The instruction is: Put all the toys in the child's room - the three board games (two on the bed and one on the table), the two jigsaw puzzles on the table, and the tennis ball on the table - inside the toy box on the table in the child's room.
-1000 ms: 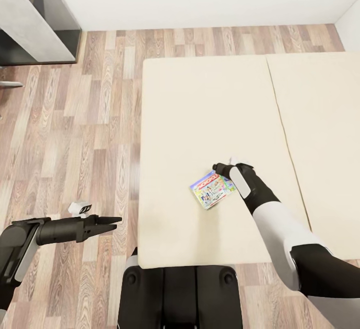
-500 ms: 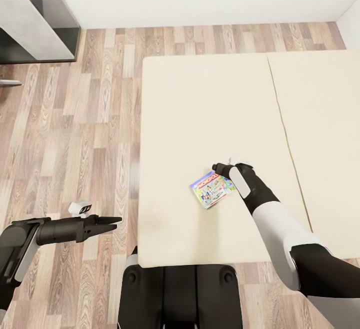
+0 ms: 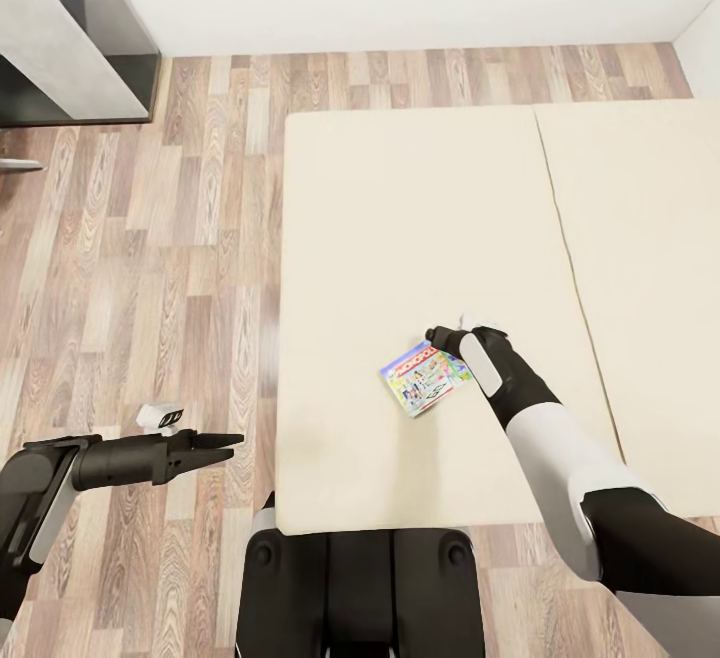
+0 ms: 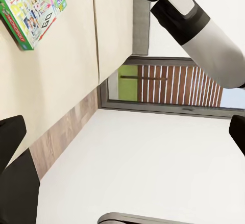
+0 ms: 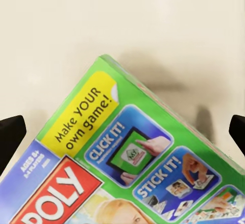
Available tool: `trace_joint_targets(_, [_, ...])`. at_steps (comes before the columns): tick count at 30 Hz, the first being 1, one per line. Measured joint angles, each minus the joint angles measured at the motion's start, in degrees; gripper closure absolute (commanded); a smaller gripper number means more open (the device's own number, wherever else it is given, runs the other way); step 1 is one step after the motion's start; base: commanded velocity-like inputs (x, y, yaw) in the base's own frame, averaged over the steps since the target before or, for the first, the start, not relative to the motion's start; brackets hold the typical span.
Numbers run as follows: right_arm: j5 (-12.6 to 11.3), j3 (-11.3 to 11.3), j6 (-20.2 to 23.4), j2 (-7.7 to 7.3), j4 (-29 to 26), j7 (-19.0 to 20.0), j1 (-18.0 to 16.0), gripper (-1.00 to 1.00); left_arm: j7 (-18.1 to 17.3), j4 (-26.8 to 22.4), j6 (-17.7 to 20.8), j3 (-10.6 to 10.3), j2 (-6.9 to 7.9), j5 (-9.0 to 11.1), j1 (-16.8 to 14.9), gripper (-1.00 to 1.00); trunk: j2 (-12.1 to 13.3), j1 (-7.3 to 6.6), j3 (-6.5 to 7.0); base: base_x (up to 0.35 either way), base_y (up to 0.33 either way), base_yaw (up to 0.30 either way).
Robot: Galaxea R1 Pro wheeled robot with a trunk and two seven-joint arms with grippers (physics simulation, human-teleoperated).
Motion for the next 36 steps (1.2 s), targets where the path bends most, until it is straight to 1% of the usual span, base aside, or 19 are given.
trace_joint_targets(6, [0.1,0.0,0.1,-0.07,0.0,0.0,0.0,-1.0,0.0,0.0,0.0,0.0,0.0,0.0,0.0,-1.0,0.0,0.0,0.0,0.0,0.0,0.0])
trace_joint_targets(16, [-0.1,0.0,1.9,0.14,0.2,0.0,0.0,-1.0,0.0,0.0,0.0,0.0,-0.06,0.0,0.0,-1.0,0.0,0.0,0.0,0.0,0.0,0.0])
trace_joint_targets(18, [-0.1,0.0,3.4,0.49,0.2,0.0,0.0,-1.0,0.0,0.0,0.0,0.0,-0.08,0.0,0.0,-1.0,0.0,0.0,0.0,0.0,0.0,0.0])
trace_joint_targets(23, [-0.4,-0.3,6.7,0.65,0.1,0.1,0.0,-1.0,0.1,0.0,0.0,0.0,-0.09,0.0,0.0,-1.0,0.0,0.0,0.0,0.0,0.0,0.0])
trace_joint_targets(25, [-1.3,-0.4,7.4,0.67,0.0,0.1,0.0,-1.0,0.1,0.0,0.0,0.0,-0.09,0.0,0.0,-1.0,0.0,0.0,0.0,0.0,0.0,0.0])
trace_joint_targets(28, [-3.2,-0.5,8.8,0.68,-0.1,0.0,0.0,-1.0,0.1,0.0,0.0,0.0,-0.09,-0.1,0.0,-1.0,0.0,0.0,0.0,0.0,0.0,0.0])
trace_joint_targets(29, [-3.1,-0.5,9.3,0.67,-0.1,0.0,0.0,-1.0,0.1,0.0,0.0,-0.1,-0.08,-0.1,0.0,-1.0,0.0,0.0,0.0,0.0,0.0,0.0])
trace_joint_targets(30, [-4.5,-0.5,10.2,0.69,-0.1,0.1,0.0,-1.0,0.1,0.0,0.0,-0.1,-0.09,-0.1,0.0,-1.0,0.0,0.0,0.0,0.0,0.0,0.0])
trace_joint_targets(31, [-5.2,-0.5,11.2,0.69,-0.2,0.1,-0.1,-1.0,0.1,0.0,0.0,-0.1,-0.09,-0.1,0.0,-1.0,0.0,0.0,0.0,0.0,0.0,0.0])
trace_joint_targets(36, [-6.0,-0.5,13.8,0.75,-0.2,0.1,-0.7,-1.0,0.1,0.0,0.0,0.0,-0.08,0.0,0.0,-1.0,0.0,0.0,0.0,0.0,0.0,0.0])
